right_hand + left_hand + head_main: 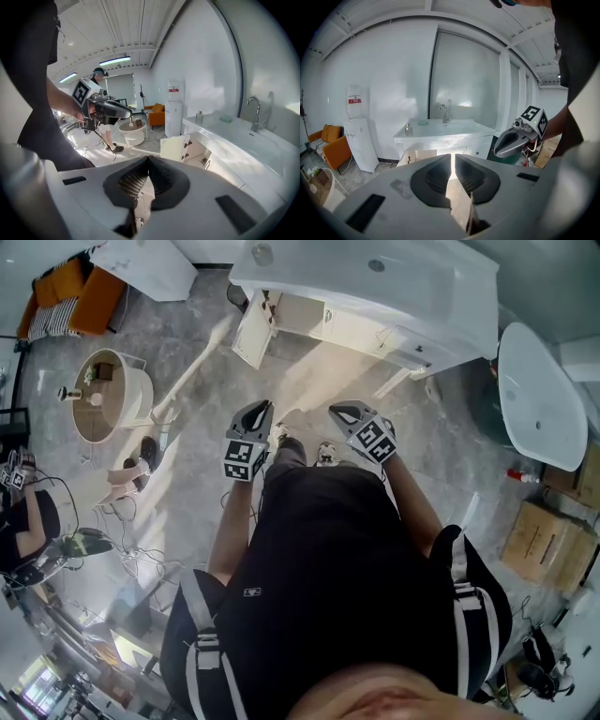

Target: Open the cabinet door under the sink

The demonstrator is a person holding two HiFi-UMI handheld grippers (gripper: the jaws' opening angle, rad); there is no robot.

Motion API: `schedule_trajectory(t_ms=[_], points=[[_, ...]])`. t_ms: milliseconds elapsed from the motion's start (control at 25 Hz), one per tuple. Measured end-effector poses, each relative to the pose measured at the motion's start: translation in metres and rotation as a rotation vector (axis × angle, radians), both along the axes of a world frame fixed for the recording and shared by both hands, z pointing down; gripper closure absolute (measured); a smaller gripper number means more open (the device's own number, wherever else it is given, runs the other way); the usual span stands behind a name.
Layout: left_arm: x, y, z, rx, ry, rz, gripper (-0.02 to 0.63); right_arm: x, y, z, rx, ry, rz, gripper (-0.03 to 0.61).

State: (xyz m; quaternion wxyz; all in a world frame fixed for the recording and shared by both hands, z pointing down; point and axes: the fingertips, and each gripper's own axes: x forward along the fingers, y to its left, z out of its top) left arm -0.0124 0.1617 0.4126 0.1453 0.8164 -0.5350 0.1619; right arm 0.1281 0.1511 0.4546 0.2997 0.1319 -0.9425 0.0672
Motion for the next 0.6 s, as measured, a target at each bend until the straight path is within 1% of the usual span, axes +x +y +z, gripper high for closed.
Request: schedule_trajectory(t_ms=[280,600], points=[[0.014,0.005,0.001,0.008,0.018,-0.022,0.581,0.015,0.005,0.001,0.005,0.009,-0.003,0.52],[0.014,0.009,-0.001,0.015,0.023,-0.042,0.581,0.02,0.002,-0.002,0.008,0.003,0.001,0.52]])
